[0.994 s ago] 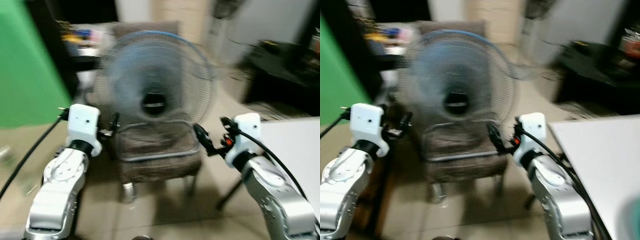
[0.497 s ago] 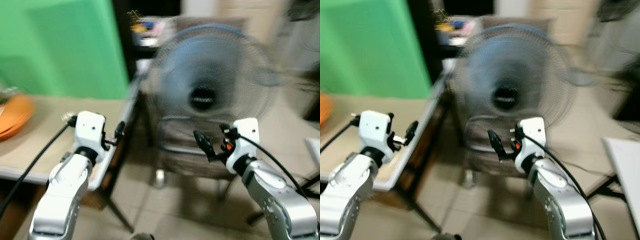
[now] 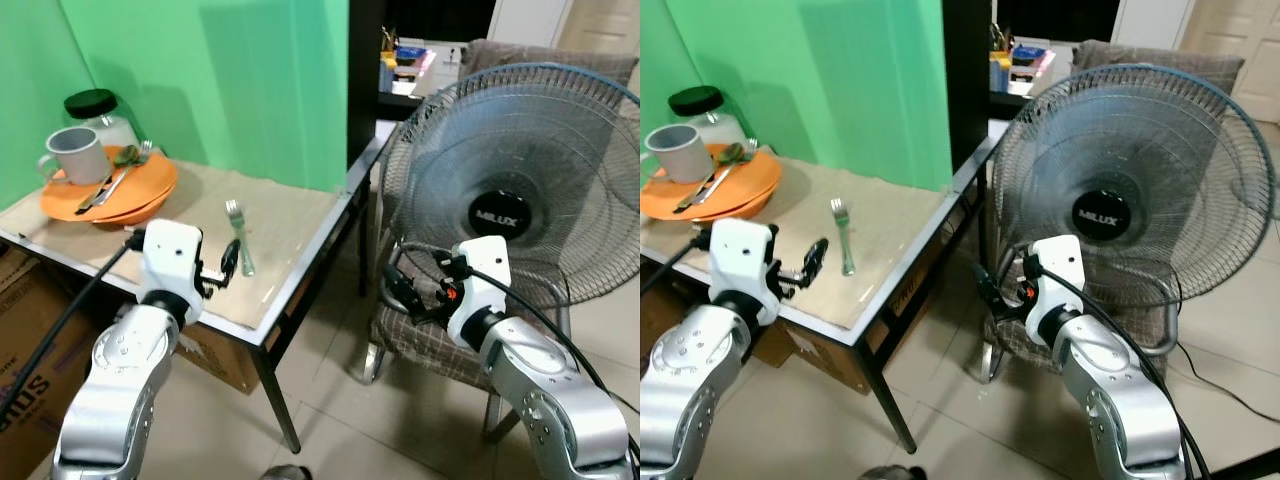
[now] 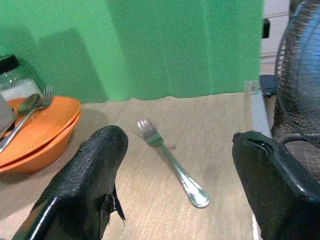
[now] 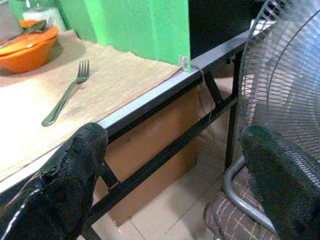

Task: Setting the table

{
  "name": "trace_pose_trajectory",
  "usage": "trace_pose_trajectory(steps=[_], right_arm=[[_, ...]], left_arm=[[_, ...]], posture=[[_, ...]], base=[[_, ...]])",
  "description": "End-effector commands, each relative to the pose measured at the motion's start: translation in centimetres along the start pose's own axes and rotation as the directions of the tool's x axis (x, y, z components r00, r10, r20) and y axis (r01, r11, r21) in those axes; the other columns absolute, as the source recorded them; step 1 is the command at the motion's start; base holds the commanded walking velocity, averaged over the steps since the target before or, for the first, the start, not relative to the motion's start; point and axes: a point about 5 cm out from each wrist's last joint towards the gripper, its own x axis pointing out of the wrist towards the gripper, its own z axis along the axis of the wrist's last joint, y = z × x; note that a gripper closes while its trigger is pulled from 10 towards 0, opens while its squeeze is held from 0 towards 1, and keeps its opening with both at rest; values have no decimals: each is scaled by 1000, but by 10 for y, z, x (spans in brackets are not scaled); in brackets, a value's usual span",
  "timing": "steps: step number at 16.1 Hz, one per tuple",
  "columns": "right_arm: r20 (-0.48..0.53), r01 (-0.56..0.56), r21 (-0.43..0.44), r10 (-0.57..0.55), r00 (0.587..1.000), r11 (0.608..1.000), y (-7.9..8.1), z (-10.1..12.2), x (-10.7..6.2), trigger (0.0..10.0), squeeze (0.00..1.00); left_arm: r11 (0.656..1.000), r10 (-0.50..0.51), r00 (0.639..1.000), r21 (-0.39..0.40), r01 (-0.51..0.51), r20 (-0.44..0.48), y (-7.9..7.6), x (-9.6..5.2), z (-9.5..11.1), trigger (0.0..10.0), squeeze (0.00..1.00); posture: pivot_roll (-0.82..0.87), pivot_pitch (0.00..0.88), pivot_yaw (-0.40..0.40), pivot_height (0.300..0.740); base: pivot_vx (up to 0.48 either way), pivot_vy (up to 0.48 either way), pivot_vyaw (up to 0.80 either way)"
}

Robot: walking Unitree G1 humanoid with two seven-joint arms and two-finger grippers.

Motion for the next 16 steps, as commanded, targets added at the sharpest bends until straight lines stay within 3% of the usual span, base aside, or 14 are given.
trace_pose_trajectory(steps=[1,11,16], right_arm=[[14,10,-11,-10,1000,1000,-1,3,1,10000,1000],[20,-19,-73,21,1000,997,2,4,4,10000,1000],[24,-28,-90,30,999,996,-1,5,2,10000,1000]], left_arm=[[1000,7,1000,0,-7,6,2,1,2,10000,0],[1000,-1,1000,-3,1,-3,2,2,2,10000,0],[1000,-8,1000,-14,8,-25,-1,2,-1,10000,0]], posture=[[133,0,43,740],[131,0,47,740],[132,0,44,740]], base=[[281,0,0],[295,0,0],[221,0,493]])
